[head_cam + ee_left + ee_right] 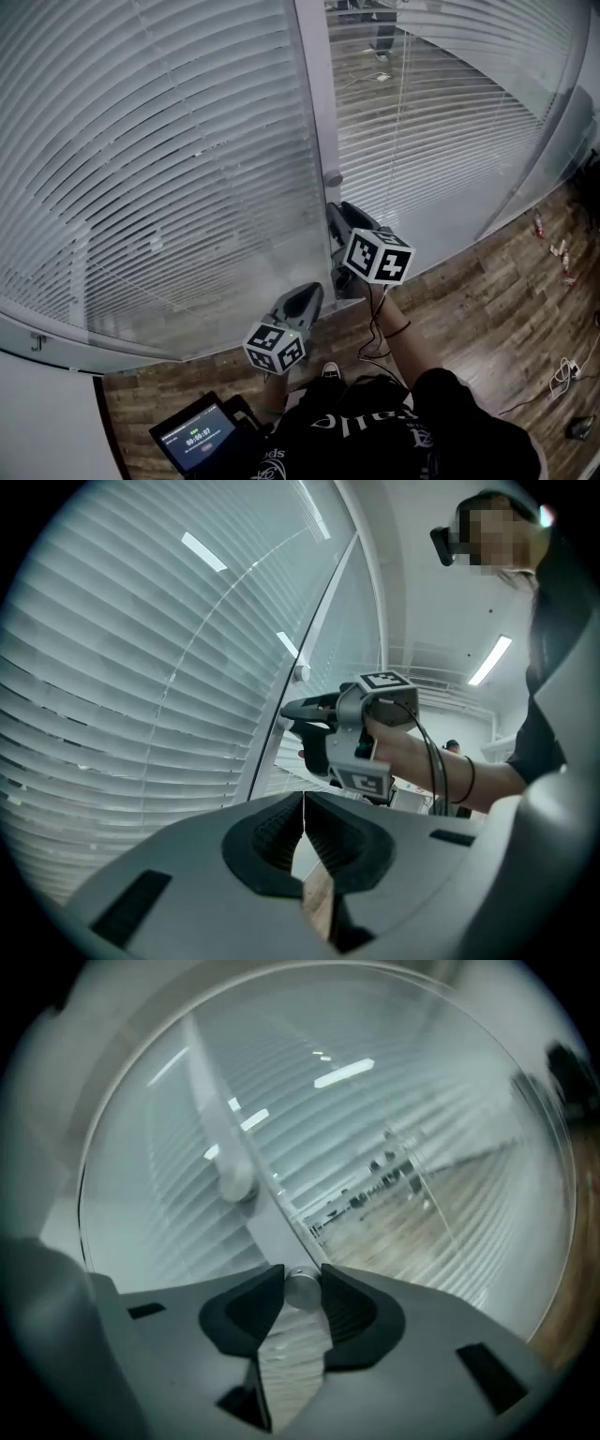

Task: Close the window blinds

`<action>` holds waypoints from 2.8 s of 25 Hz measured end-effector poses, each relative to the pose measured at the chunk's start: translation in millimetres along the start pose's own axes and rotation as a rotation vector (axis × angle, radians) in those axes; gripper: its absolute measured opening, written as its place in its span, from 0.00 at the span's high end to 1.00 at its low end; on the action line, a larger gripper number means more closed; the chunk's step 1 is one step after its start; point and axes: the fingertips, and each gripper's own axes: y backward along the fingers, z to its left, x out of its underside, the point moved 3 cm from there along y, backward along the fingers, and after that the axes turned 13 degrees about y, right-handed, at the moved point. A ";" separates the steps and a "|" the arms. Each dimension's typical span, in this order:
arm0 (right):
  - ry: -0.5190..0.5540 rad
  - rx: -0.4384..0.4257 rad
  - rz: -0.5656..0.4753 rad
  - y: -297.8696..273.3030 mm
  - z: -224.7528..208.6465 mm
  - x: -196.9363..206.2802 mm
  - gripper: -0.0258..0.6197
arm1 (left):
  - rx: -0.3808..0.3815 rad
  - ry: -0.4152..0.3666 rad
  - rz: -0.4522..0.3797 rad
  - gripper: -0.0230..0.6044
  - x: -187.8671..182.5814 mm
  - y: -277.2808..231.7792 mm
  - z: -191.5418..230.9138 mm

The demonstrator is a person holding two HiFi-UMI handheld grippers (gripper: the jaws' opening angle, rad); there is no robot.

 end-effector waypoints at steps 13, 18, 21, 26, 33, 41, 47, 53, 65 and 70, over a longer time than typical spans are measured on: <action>0.868 0.075 0.064 15.9 18.7 1.8 0.71 | -0.020 0.013 -0.017 0.96 0.7 -7.7 -0.3; 1.238 0.185 0.076 7.7 23.8 3.1 0.74 | -0.029 0.019 -0.022 0.96 -1.4 -9.2 2.6; 1.164 0.179 0.055 8.2 22.0 4.3 0.75 | -0.036 0.022 -0.026 0.96 -2.1 -9.2 6.1; 0.655 0.108 0.037 4.7 8.4 -1.9 0.75 | -0.052 0.025 -0.022 0.96 -1.2 -12.2 12.1; -0.087 -0.016 0.020 4.8 -9.4 0.1 0.75 | -0.057 0.026 -0.015 0.96 2.7 -12.0 13.5; -0.732 -0.171 0.019 8.1 -25.7 2.2 0.75 | -0.047 0.023 -0.009 0.96 4.5 -22.0 2.9; -1.059 -0.192 0.041 7.9 -27.5 21.2 0.75 | -0.039 0.025 -0.008 0.96 4.8 -17.4 2.3; -1.047 -0.210 0.029 9.7 -24.3 17.7 0.75 | -0.038 0.024 -0.003 0.96 4.3 -16.6 -2.3; -0.785 -0.273 -0.008 6.6 -25.9 9.2 0.74 | -0.071 0.028 -0.003 0.96 1.8 -24.8 4.2; -0.363 -0.227 0.047 45.9 -18.3 22.1 0.75 | -0.076 0.020 -0.014 0.96 12.8 -17.2 -16.2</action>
